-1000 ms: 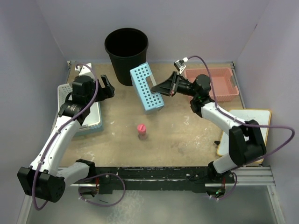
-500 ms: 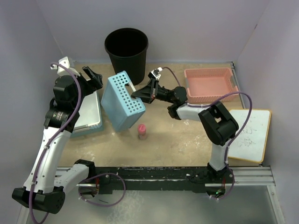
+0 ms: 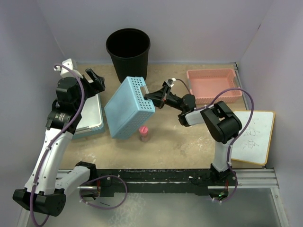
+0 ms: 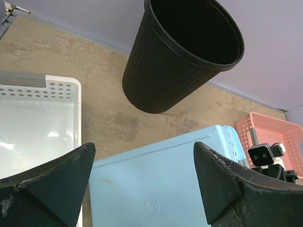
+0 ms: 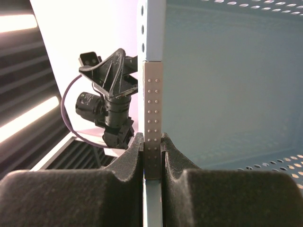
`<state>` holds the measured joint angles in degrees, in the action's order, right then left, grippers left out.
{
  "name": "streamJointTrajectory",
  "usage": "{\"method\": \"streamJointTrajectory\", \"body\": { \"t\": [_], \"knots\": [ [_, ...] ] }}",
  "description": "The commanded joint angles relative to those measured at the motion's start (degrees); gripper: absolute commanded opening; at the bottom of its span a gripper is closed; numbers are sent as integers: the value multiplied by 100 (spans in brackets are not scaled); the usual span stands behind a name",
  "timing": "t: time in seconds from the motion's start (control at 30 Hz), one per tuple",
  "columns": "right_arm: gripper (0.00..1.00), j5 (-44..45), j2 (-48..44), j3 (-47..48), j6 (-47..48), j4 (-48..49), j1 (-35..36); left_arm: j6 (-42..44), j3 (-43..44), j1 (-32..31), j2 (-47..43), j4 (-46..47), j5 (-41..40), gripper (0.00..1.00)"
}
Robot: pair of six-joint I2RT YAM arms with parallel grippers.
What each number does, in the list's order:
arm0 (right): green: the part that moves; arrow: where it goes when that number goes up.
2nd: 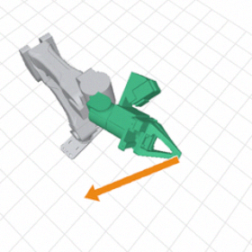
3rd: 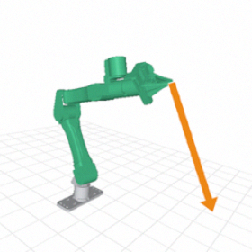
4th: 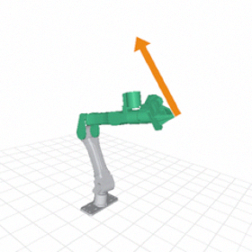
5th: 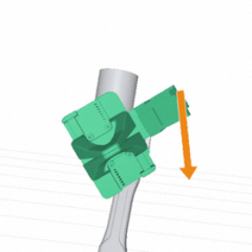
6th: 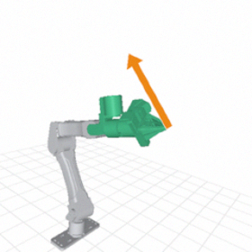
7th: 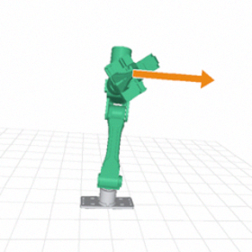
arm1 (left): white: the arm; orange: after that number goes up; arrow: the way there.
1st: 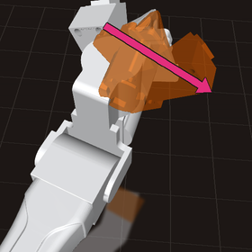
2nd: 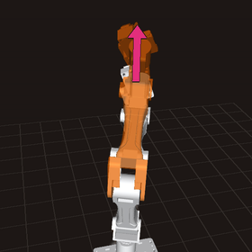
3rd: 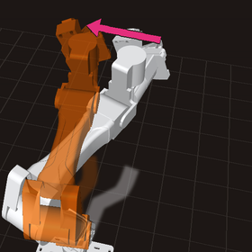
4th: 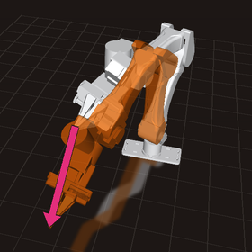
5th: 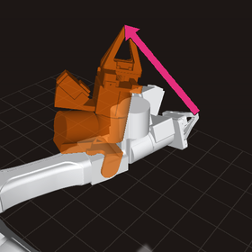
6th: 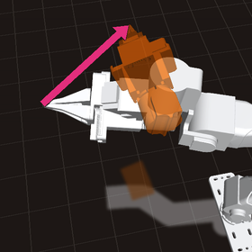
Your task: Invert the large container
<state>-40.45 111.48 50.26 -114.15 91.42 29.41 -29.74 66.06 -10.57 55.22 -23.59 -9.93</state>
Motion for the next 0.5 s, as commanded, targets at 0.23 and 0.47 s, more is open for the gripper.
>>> {"method": "streamJointTrajectory", "body": {
  "t": [0.23,0.47],
  "knots": [
    [46,-747,-627,-256,1760,-1346,-576,77,-223,29,64,413,412,82],
    [57,-828,-417,65,2233,-1979,-593,160,-230,28,91,343,449,82]
  ]
}}
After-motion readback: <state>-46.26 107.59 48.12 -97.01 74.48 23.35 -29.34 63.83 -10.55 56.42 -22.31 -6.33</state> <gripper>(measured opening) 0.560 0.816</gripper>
